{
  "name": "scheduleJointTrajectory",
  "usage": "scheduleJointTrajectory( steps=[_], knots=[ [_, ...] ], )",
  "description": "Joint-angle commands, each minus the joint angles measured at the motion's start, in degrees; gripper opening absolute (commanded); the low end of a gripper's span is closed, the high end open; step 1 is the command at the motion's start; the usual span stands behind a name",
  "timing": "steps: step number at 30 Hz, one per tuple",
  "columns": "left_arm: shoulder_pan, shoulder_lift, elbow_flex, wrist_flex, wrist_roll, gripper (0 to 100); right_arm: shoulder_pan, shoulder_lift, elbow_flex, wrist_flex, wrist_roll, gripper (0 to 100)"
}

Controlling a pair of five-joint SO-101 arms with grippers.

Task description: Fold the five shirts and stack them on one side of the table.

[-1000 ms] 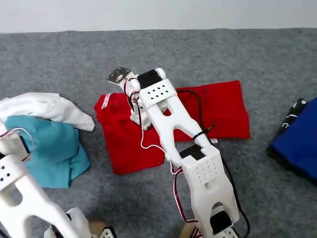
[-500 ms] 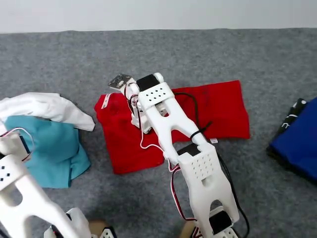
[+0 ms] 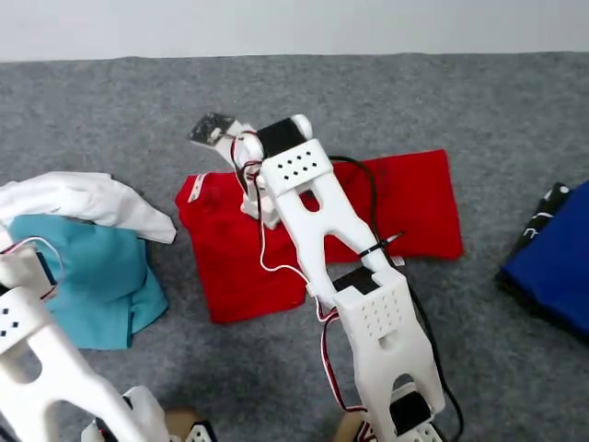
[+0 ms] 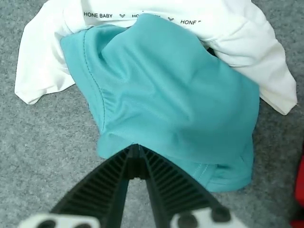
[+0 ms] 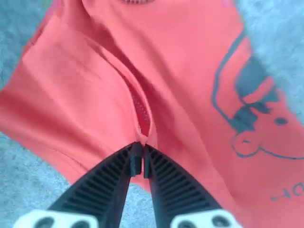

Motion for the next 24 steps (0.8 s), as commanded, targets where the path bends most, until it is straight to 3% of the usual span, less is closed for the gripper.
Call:
scheduleJointTrajectory(
  steps=[1, 19, 24],
  knots=[
    [0.4, -1.5, -0.3, -0.6, 0.4, 0, 0.8, -5.1, -4.7, 1.6, 0.4, 1.0],
    [0.4, -1.5, -0.3, -0.6, 0.3, 0, 10.1, 5.0, -5.9, -0.8, 0.2, 1.5],
    [0.4, -1.5, -0.3, -0.6, 0.3, 0, 9.6, 3.5, -6.5, 2.2, -0.2, 12.5]
  ],
)
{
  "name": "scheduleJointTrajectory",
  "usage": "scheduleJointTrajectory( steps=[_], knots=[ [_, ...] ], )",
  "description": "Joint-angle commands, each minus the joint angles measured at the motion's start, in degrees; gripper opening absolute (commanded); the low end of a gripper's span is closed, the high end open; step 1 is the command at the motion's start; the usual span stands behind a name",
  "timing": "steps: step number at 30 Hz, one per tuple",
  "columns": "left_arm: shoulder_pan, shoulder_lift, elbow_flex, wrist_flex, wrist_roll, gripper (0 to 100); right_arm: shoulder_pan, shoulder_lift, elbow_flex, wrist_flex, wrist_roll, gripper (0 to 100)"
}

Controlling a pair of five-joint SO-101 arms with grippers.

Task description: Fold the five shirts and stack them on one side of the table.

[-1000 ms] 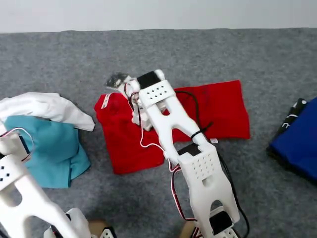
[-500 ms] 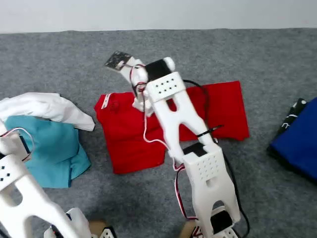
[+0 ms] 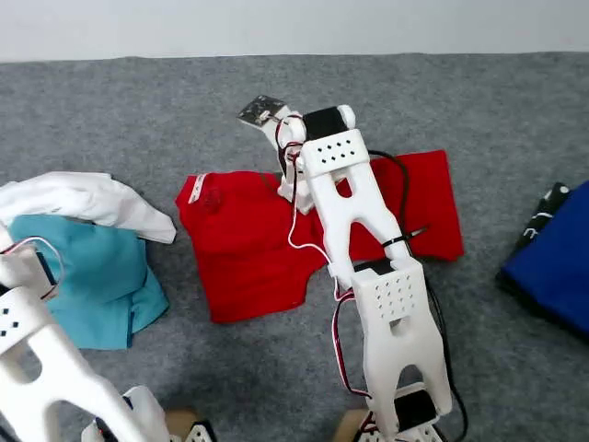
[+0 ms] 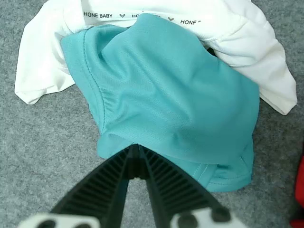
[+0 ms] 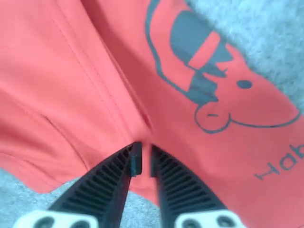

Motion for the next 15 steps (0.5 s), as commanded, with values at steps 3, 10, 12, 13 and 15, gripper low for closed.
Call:
scheduleJointTrajectory(
  steps=[3, 10, 12, 13, 15],
  knots=[
    [0.4, -1.5, -0.3, -0.6, 0.3, 0, 0.3, -5.7, -3.6, 2.4, -1.6, 14.2],
    [0.5, -1.5, -0.3, -0.8, 0.4, 0, -3.2, -10.7, 0.3, 2.4, -1.8, 10.7],
    [0.5, -1.5, -0.3, -0.9, 0.4, 0, -4.6, -10.2, 2.1, 2.2, -1.8, 6.5],
    [0.5, -1.5, -0.3, -0.9, 0.4, 0, -5.1, -9.6, 2.6, 2.2, -1.8, 5.2],
    [0.5, -1.5, -0.3, -0.9, 0.4, 0, -5.8, -7.6, 2.6, 2.0, -1.8, 4.6]
  ],
)
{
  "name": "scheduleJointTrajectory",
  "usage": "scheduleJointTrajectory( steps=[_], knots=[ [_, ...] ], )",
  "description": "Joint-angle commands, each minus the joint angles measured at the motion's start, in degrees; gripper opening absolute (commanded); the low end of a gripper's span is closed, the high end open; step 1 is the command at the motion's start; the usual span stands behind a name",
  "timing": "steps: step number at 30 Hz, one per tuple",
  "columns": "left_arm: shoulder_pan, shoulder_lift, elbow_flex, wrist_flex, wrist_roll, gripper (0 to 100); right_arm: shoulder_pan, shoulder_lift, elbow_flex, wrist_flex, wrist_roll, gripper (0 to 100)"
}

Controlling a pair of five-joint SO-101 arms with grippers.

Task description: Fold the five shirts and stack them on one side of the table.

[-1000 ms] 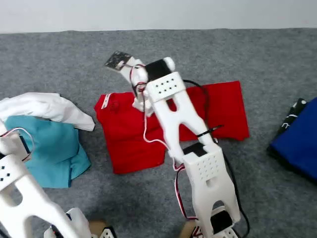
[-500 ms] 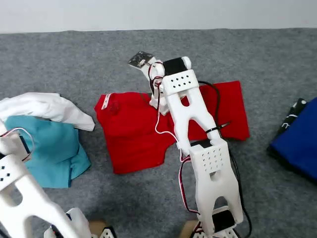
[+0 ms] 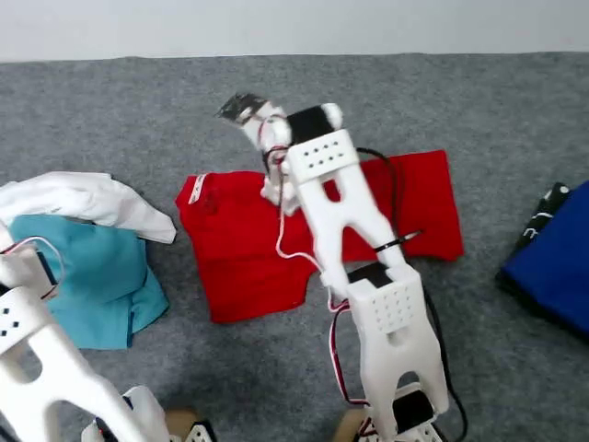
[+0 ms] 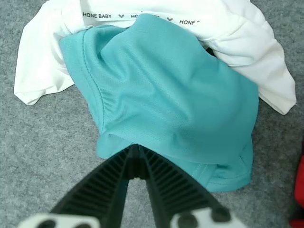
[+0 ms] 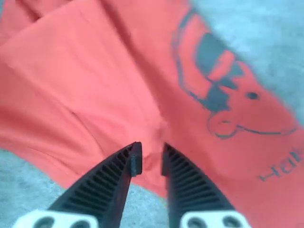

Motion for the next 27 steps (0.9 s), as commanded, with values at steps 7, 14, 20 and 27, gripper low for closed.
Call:
scheduleJointTrajectory(
  steps=[7, 14, 20, 27],
  knots=[
    [0.3, -1.5, -0.3, -0.9, 0.4, 0, -1.1, 7.7, -0.4, 0.5, -0.4, 4.3],
    [0.3, -1.5, -0.3, -0.8, 0.4, 0, -3.2, 12.0, -0.1, 2.3, -0.6, 0.9],
    [0.3, -1.5, -0.3, -1.0, 0.4, 0, -5.4, 12.3, 0.0, 2.5, -0.5, 1.1],
    [0.3, -1.5, -0.6, -1.0, 0.3, 0, -5.5, 10.0, 10.4, 2.3, -0.7, 1.1]
  ],
)
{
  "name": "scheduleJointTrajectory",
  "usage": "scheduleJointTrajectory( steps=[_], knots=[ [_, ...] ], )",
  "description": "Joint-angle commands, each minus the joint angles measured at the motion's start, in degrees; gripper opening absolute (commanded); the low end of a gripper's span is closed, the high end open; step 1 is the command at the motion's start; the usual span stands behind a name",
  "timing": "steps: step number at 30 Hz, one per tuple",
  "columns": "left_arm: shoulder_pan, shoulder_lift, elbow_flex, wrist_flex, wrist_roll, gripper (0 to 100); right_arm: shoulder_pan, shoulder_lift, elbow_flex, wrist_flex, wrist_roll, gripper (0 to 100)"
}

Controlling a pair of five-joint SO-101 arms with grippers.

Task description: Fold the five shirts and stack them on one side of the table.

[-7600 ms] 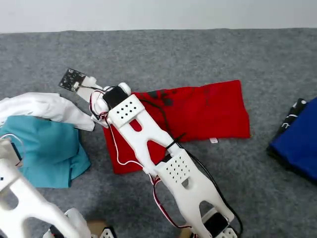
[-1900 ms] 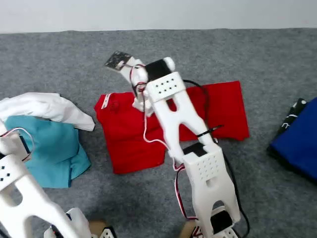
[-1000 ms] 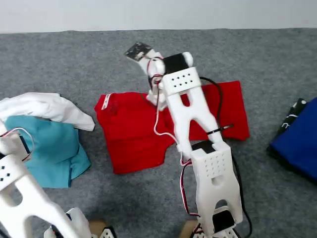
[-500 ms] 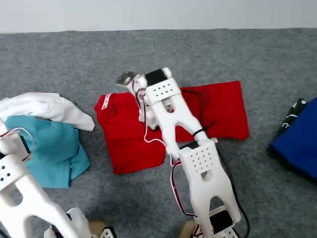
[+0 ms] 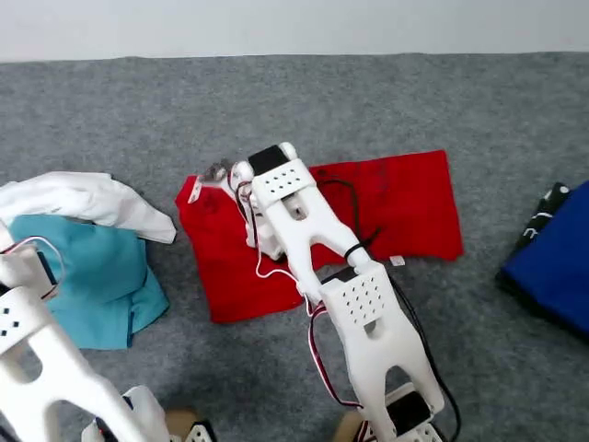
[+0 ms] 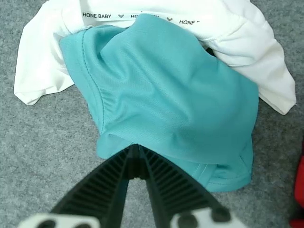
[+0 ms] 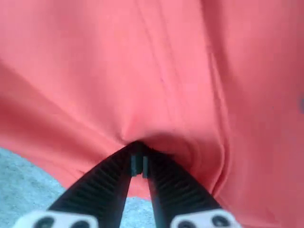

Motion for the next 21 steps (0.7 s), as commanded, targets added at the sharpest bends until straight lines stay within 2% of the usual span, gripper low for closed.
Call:
scheduleJointTrajectory(
  steps=[1, 9, 13, 18, 21],
  knots=[
    [0.4, -1.5, -0.6, -1.0, 0.3, 0, -0.1, -3.4, 4.4, 2.2, -0.6, 1.1],
    [2.2, -1.5, -0.5, -1.1, 0.4, 0, -0.6, -7.3, 6.2, 2.2, -0.7, 1.1],
    [3.3, -1.5, -0.7, -1.1, 0.4, 0, -0.5, -8.7, 7.3, 2.2, -3.2, 2.7],
    [3.3, -1.5, -0.7, -1.1, 0.4, 0, -0.6, -15.6, 7.2, 2.0, -6.6, 17.7],
    [3.3, -1.5, -0.7, -1.1, 0.4, 0, -0.6, -20.6, 7.2, 2.0, -6.9, 21.7]
  ],
)
